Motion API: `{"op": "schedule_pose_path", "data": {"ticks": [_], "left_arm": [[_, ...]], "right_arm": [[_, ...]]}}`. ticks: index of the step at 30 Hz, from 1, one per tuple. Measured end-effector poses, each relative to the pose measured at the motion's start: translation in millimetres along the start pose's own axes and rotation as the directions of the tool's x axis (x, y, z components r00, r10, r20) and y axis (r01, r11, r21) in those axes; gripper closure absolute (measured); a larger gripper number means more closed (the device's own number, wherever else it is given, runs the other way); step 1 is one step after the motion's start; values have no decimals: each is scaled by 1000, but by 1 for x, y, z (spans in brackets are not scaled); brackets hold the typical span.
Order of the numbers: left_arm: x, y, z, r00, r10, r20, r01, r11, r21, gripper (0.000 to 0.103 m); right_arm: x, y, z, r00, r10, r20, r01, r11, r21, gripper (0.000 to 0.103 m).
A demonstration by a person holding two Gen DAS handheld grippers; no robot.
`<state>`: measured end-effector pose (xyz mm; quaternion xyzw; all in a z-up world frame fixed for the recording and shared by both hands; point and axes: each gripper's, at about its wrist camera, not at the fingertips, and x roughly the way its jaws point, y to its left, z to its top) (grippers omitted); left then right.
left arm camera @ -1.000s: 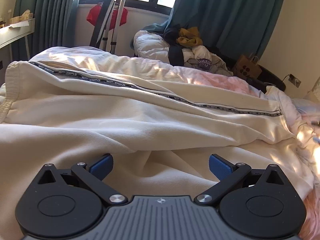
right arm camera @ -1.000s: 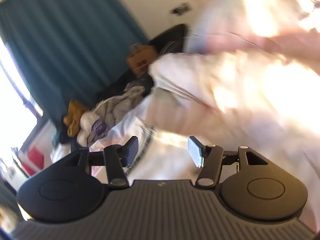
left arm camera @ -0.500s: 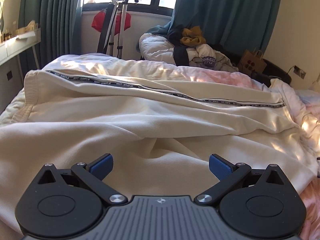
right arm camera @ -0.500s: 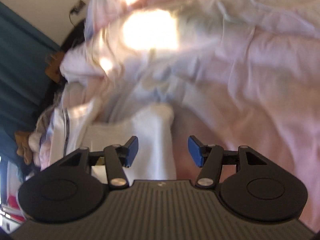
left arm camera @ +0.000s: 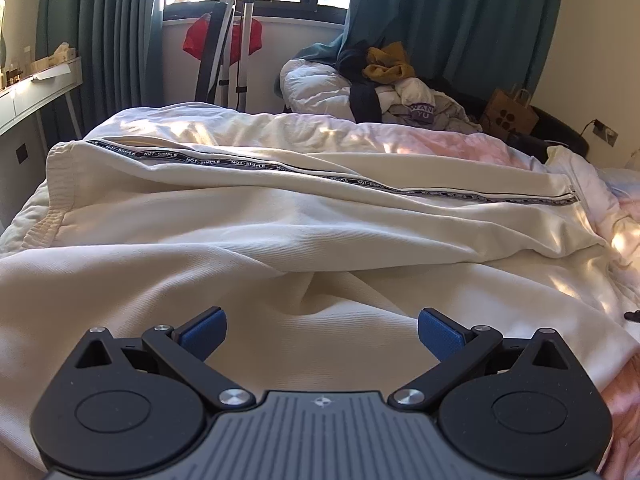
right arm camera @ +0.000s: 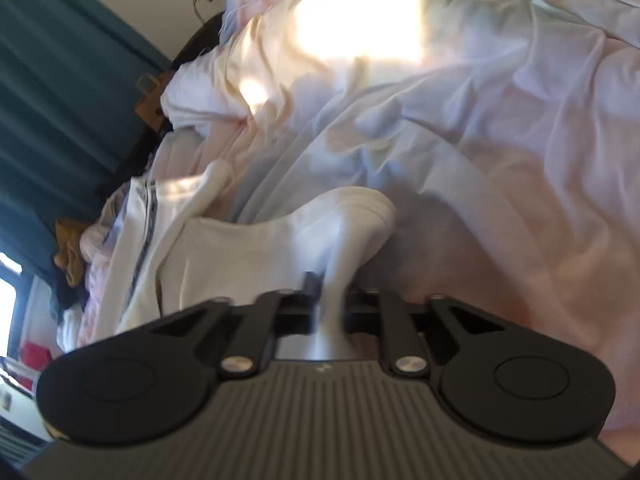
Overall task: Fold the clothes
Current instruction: 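Grasp the ribbed cuff with the left gripper while the right gripper holds the garment edge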
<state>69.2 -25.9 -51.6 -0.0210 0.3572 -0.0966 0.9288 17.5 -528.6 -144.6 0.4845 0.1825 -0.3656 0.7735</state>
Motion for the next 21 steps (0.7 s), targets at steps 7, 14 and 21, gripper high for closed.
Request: {"op": "schedule_pose_path", "data": {"ticks": [7,14,21], "left_arm": [[-4,0,1,1000,-12,-12,12,1000,6,0],[-8,-2,-1,1000,-12,-16,12,1000,16,0],[-10,2,-1,1000,-9,-21,10,1000,8,0]], "right_arm": [[-33,15,11,980,49,192,-38,998,-58,97],[-31,2,23,951,-76,300,104,992,-78,97],[-20,-9,18,968,-100,228,125,987,-99,97]]}}
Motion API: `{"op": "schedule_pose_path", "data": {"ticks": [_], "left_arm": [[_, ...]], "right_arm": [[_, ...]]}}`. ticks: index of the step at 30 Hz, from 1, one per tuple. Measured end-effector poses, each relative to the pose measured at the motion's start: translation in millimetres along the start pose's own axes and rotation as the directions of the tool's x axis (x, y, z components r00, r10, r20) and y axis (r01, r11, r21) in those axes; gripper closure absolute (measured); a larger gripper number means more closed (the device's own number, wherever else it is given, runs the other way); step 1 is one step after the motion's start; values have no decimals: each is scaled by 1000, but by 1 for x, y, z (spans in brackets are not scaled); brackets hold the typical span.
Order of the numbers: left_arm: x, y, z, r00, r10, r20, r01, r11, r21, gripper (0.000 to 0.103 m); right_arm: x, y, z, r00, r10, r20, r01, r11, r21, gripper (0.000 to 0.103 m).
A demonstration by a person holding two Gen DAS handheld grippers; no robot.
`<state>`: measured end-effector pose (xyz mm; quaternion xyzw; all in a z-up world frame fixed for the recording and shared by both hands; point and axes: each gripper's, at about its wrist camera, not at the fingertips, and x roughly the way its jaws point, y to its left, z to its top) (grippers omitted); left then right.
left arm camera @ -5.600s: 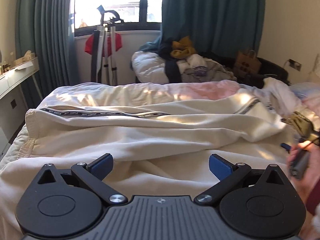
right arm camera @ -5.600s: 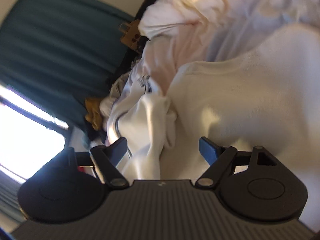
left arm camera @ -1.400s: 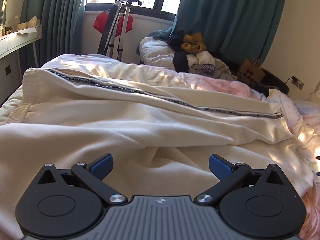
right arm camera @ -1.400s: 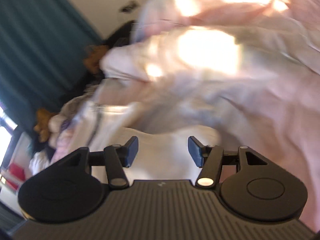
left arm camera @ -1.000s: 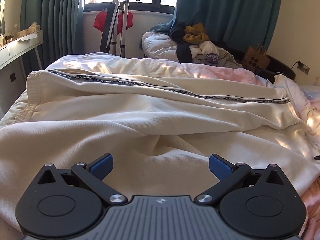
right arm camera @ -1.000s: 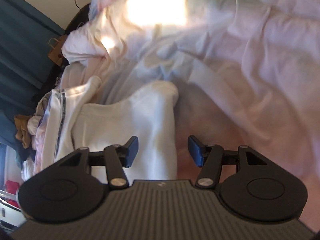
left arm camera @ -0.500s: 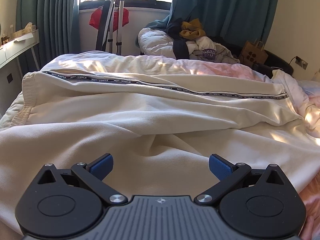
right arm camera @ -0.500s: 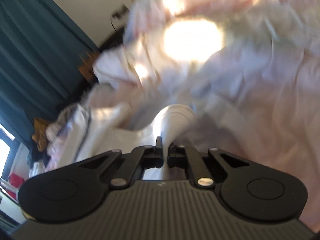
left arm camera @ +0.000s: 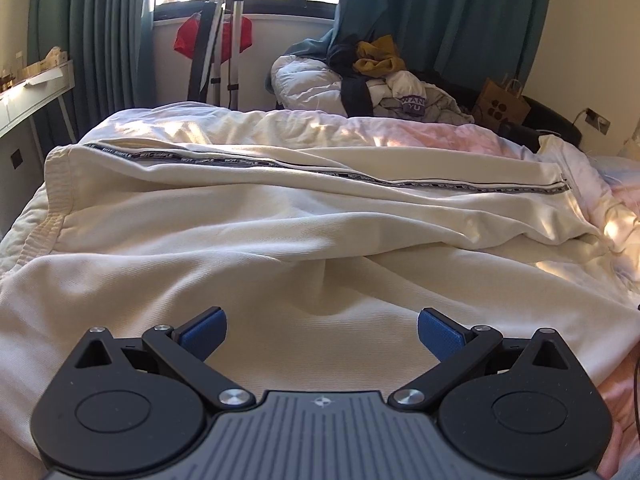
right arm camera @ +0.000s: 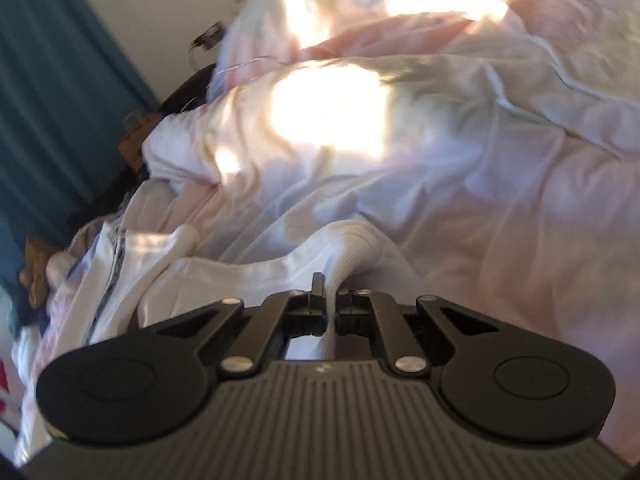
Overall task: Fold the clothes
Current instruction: 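Grasp the ribbed cuff with the left gripper while the right gripper holds the garment edge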
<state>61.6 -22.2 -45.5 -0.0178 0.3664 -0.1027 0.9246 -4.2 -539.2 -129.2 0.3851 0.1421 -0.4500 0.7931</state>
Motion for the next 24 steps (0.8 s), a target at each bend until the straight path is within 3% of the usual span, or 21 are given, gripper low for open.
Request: {"op": "schedule_pose_path", "data": {"ticks": [4,6,13,15,18,24], "left_arm": [[-12,29,5,999,27,-17,-29,993,-114,0],[-24,55,4,998,60,-28,-65,974,-216,0],[-67,134,-5,981,179,-79,-194,835,-515,1],[-78,146,-6,966,244,-85,-249,795,-553,1],[-99,156,-9,921,383,-66,-342,717,-607,1],[-90,188,-23,940,314,-134,-313,640,-702,5]], "right_arm": [[-1,-1,-3,1000,15,-25,-15,1000,-7,97],[-1,-1,-5,999,22,-38,-23,1000,-10,97],[-1,-5,-9,998,22,-60,-23,1000,-19,97],[-1,-4,-9,998,20,-59,-21,999,-26,97],[-1,-2,-9,998,16,-57,-18,999,-36,97],[-4,1,-8,999,7,-40,-9,998,-55,97]]}}
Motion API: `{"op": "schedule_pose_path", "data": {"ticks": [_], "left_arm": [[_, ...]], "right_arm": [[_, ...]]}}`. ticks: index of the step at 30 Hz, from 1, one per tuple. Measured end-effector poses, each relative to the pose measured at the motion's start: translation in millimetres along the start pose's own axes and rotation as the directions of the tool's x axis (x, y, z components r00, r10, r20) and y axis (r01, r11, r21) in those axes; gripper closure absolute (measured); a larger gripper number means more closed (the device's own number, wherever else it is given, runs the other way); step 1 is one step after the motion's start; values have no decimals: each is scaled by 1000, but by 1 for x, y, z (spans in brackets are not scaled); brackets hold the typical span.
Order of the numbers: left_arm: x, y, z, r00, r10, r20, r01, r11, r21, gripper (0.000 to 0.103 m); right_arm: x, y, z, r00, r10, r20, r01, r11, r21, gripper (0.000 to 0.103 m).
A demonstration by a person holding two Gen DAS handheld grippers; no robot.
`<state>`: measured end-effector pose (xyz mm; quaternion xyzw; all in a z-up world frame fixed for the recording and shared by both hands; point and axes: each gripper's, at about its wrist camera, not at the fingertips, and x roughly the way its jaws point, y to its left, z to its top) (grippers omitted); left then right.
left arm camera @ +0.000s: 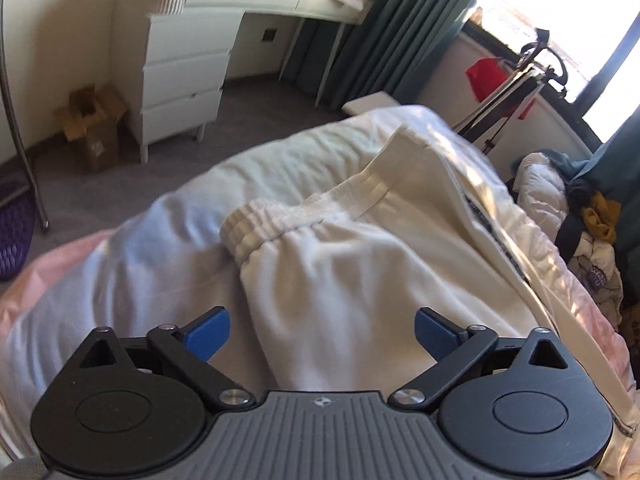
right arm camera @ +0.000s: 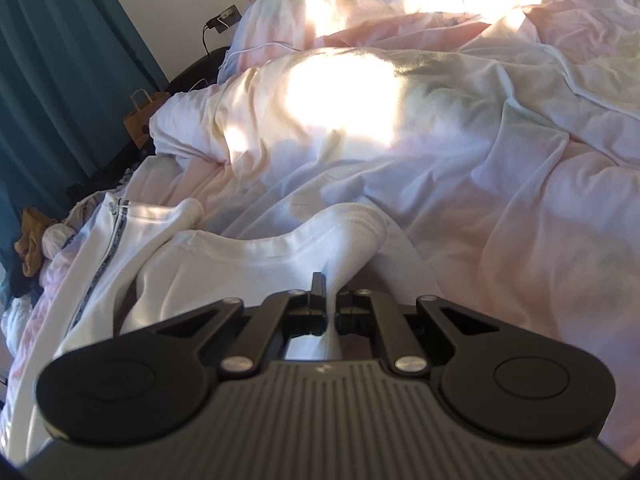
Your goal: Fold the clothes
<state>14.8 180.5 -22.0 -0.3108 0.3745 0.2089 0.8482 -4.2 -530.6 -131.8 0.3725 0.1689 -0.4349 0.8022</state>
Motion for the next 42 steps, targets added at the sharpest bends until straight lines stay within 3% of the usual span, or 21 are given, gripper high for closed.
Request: {"op": "schedule_pose_path", "data": {"ticks": [5,10,15,19,23,28,32,38,42], "left_arm": [[25,32,-2,991,-76,-108,55,981,-187,6],[46,49,-4,972,-163,-168,108,950,-294,15],[61,47,-13,939,-264,-221,180,924,-337,36],[71,44,-18,924,-290,-250,196,919,-343,55],[70,38,-21,924,-298,-239,213,922,-324,94],[55,37,-15,926,-327,-187,258,912,-319,97],[21,34,-3,924,-364,-117,325,909,-261,98],[-10,23,8,898,-425,-113,395,893,-215,98],[-20,15,14,876,-468,-114,438,872,-220,98]], "right_arm": [[-3,1,1,1000,-1,16,1,1000,-2,97],[-4,-1,3,1000,7,29,-8,1000,27,97],[-5,-2,4,999,17,41,-19,998,55,97],[-6,0,4,998,28,50,-32,997,63,97],[-10,-2,6,997,49,54,-54,994,94,97],[-17,-10,18,993,111,36,-116,975,191,97],[-18,-10,39,983,184,-25,-178,971,160,97],[-13,-9,84,944,291,-156,-260,946,192,97],[-30,10,115,934,330,-140,-319,943,96,97]]}}
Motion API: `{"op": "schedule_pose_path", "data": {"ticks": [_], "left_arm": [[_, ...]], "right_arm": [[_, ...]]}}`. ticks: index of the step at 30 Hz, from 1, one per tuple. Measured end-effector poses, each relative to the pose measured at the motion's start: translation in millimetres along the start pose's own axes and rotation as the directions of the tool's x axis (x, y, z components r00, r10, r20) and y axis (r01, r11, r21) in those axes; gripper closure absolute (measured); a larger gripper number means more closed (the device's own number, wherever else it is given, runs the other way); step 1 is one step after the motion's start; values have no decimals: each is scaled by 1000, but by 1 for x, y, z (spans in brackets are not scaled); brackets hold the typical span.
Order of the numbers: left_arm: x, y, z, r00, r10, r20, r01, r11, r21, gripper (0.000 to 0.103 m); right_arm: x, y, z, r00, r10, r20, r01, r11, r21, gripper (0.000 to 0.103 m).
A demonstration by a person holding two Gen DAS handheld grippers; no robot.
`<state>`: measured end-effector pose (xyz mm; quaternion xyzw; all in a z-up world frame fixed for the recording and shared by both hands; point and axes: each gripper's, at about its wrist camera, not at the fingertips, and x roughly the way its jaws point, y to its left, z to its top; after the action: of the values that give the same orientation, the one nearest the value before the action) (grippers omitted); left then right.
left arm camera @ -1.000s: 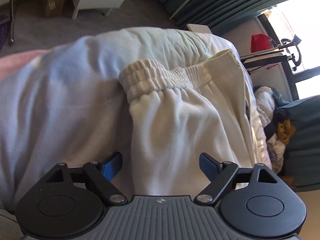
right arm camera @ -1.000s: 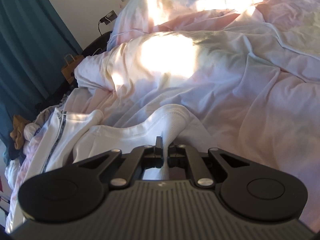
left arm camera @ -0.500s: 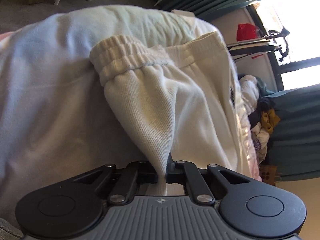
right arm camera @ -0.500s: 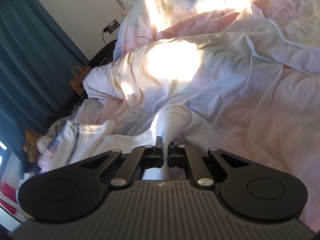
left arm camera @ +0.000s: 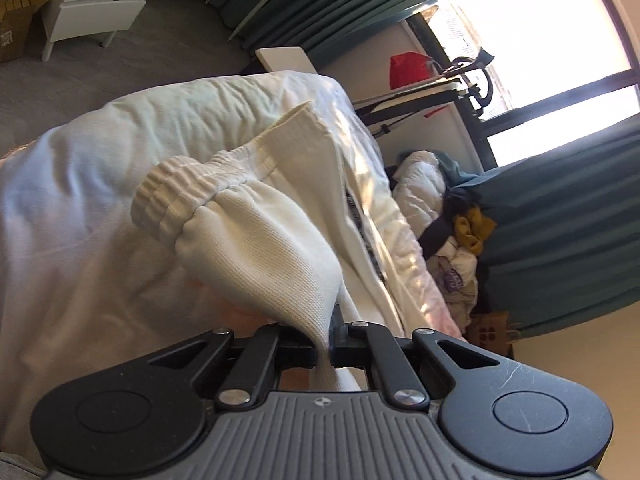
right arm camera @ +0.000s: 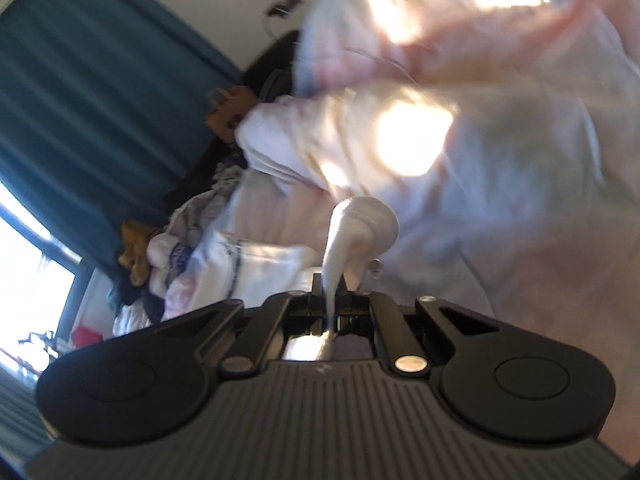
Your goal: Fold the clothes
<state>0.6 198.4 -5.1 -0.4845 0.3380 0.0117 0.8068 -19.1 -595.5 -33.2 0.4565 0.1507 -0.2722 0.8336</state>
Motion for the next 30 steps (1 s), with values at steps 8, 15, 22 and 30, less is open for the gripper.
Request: {"op": "schedule_pose_path", "data": {"ticks": [8,15,22,30], "left_arm": [[30,-38,24,999,-35,-25,36,998,44,98],[96,-97,81,999,-29,-17,31,996,80,98],[222,-141,150,1000,26,4,-26,992,120,98],[356,-120,183,982,178,-58,-168,975,144,94]], "right_arm": [[15,22,26,1000,-10,-11,9,999,-44,97],[120,101,22,999,-26,20,29,990,-136,97],[225,181,18,998,-39,53,50,973,-226,97],[340,212,-26,994,-102,38,109,911,-398,96]]}}
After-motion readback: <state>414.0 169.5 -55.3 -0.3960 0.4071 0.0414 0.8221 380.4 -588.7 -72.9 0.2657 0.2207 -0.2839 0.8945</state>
